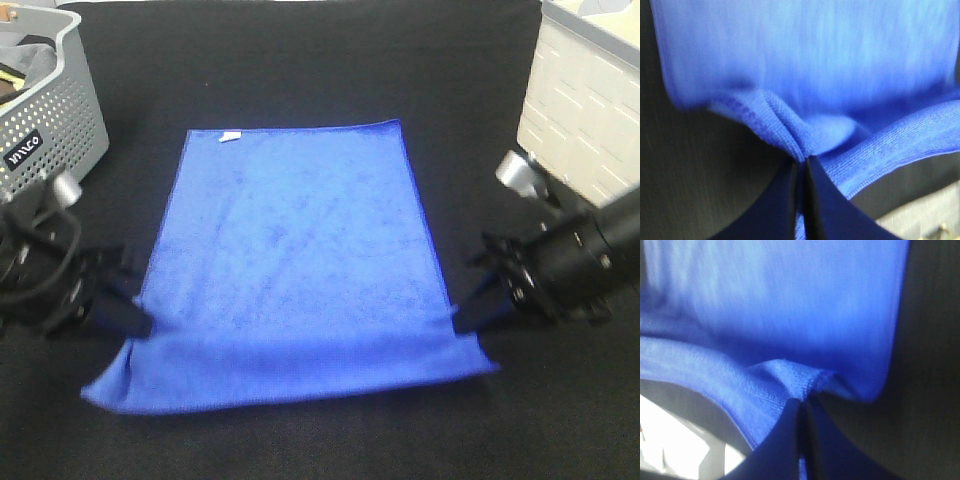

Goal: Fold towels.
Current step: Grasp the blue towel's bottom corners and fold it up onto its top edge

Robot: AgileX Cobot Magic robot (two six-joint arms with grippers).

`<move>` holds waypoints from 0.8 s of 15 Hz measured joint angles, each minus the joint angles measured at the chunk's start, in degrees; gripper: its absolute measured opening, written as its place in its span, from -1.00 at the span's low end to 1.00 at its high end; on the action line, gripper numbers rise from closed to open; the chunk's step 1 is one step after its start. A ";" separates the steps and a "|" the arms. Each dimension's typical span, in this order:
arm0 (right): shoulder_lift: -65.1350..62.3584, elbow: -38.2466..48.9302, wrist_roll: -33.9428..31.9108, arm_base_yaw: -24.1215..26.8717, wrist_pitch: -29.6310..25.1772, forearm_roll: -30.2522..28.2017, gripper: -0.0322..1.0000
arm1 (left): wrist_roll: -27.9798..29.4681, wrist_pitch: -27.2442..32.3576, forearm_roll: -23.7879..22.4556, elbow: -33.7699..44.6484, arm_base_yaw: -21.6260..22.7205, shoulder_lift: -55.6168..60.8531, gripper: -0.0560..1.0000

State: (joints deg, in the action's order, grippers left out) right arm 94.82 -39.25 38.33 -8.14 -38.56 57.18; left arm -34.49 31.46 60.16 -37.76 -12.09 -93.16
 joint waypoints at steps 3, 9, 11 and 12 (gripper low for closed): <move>9.34 -19.25 -7.62 0.00 -2.12 -6.65 -0.94 | 5.16 0.80 -6.02 -15.99 5.04 -10.03 -0.87; 29.56 -59.01 -21.14 0.06 -8.82 -18.51 -0.94 | 8.65 3.61 -6.88 -47.38 6.70 -28.02 -0.87; 35.07 -69.33 -23.55 0.92 -9.85 -19.94 -0.94 | 9.34 3.44 -7.05 -58.38 6.70 -33.80 -0.87; 39.13 -75.57 -23.78 1.89 -10.77 -20.17 -0.94 | 9.34 3.04 -7.05 -62.17 6.70 -36.21 -0.87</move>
State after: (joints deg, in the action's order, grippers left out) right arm 133.96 -114.82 14.55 -6.25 -49.33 37.01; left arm -25.15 34.49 53.11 -99.92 -5.39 -129.37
